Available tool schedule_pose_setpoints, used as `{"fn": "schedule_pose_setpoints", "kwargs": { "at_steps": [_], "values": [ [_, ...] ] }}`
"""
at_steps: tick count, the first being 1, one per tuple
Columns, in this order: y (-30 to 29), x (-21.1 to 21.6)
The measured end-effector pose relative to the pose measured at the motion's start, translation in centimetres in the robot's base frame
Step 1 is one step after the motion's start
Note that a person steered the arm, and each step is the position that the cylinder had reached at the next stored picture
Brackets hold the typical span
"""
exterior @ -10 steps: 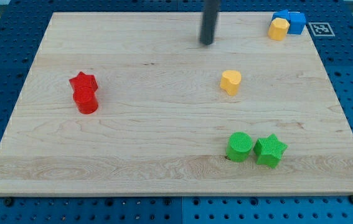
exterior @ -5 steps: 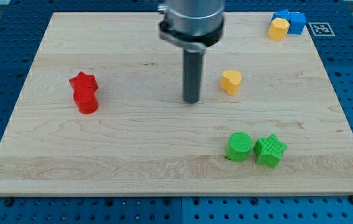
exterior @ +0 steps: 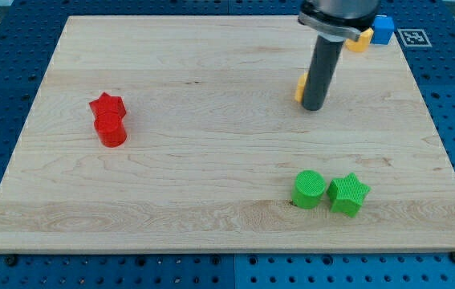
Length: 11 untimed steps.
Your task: Move yellow heart to group of blocks
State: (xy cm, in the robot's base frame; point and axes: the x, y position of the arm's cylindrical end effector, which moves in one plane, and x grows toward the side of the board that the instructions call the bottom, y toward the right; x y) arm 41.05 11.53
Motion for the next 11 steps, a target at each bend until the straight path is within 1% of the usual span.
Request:
{"fn": "schedule_pose_setpoints", "kwargs": {
  "at_steps": [1,5,7,9,11],
  "values": [
    [0.5,-0.4],
    [0.3,-5.9],
    [-3.5,-8.4],
    [-3.2,-8.8],
    [-0.1,-8.8]
  ]
}}
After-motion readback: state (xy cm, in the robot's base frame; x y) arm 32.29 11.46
